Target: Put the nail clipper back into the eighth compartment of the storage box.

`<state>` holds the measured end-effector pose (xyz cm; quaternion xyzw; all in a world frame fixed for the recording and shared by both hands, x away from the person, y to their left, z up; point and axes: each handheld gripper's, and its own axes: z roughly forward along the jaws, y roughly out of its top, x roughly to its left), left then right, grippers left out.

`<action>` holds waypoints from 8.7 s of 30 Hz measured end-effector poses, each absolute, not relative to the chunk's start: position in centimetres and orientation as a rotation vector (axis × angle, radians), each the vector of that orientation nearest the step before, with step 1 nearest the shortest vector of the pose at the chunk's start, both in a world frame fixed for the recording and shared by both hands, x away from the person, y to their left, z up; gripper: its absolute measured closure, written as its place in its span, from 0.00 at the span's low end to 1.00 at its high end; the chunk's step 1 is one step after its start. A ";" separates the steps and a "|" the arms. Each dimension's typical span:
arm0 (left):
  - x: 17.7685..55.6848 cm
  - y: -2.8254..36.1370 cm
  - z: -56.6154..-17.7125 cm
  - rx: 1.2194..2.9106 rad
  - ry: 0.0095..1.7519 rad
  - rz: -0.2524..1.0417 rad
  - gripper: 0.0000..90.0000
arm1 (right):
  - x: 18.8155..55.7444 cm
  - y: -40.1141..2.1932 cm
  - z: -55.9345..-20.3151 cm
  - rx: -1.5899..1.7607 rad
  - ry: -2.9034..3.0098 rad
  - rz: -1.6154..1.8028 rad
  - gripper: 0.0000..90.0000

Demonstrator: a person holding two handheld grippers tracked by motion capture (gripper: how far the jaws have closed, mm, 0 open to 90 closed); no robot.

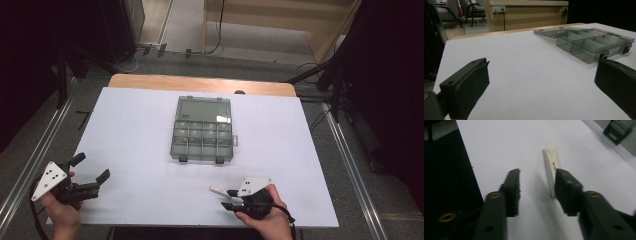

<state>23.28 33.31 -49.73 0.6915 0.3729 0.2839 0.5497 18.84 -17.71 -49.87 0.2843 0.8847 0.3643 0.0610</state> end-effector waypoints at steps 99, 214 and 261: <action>23.2 33.2 -49.8 1.640 0.878 0.674 0.00 | 21.2 -17.4 -47.2 1.053 2.505 1.080 0.88; 23.2 33.0 -49.8 1.651 0.876 0.681 0.00 | 21.2 -28.1 -48.1 1.301 1.901 1.415 0.00; 23.1 32.9 -49.7 1.661 0.865 0.691 0.00 | 15.7 -37.3 -51.4 1.365 1.615 1.502 0.00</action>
